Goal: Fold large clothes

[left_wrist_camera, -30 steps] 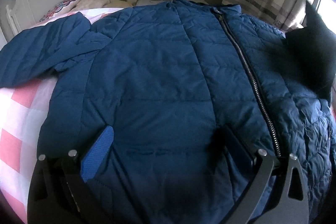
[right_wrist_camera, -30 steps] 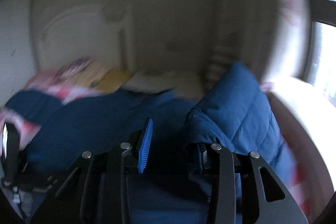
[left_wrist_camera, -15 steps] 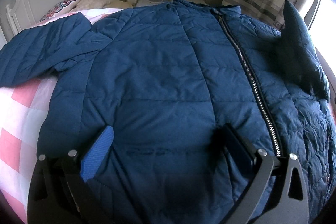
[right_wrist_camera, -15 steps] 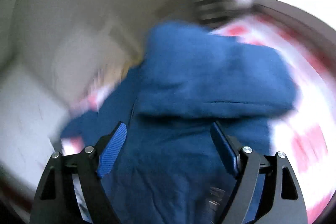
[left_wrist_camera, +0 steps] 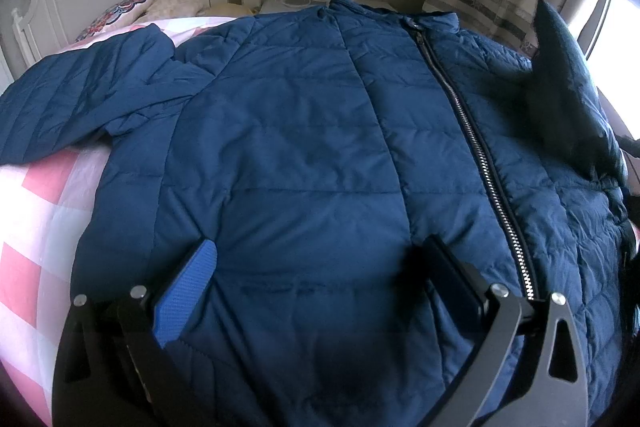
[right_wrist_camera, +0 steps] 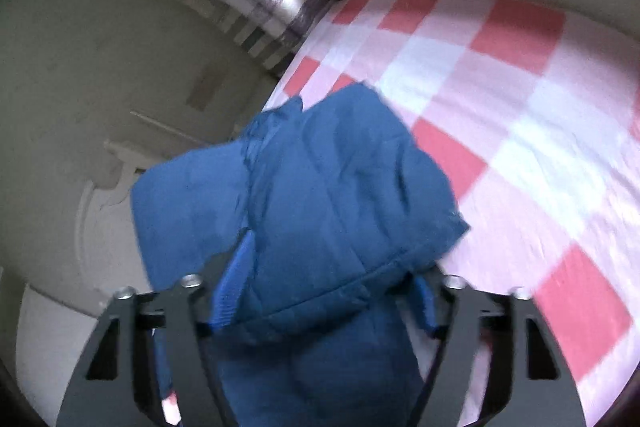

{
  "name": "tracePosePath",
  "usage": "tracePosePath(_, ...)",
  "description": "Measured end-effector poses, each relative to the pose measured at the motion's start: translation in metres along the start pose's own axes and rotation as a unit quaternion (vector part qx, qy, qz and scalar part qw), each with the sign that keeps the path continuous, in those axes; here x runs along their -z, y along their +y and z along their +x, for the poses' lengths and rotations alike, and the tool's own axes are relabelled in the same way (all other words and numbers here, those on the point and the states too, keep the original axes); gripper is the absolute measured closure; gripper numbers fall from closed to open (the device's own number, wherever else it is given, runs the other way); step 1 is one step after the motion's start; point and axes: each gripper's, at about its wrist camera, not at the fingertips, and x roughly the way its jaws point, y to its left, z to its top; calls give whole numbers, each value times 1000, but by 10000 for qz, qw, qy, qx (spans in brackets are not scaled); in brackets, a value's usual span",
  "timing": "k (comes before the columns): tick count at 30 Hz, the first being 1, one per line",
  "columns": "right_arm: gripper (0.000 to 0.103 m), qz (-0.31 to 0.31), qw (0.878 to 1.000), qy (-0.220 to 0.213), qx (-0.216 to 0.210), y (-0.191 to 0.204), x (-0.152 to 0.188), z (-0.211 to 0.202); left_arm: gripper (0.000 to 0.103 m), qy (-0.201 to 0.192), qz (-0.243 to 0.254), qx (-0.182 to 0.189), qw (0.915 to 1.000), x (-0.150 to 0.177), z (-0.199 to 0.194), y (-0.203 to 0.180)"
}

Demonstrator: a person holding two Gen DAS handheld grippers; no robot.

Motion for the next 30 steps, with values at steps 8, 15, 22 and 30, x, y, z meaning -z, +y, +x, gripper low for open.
tracePosePath(8,74,-3255,9350,-1273,-599,184,56,-52,2,-79,-139,253,9996,-3,-7,8)
tracePosePath(15,21,-5263,8393,1,-1364,295,165,-8,2,-304,-1124,949,9886,-7,-15,48)
tracePosePath(22,21,-4472,8874,-149,-1110,229,137,-38,2,-328,-1344,1199,9831,-10,-14,55)
tracePosePath(30,23,-2149,9753,-29,503,67,61,-15,2,-465,-1834,1662,9678,-9,-13,76)
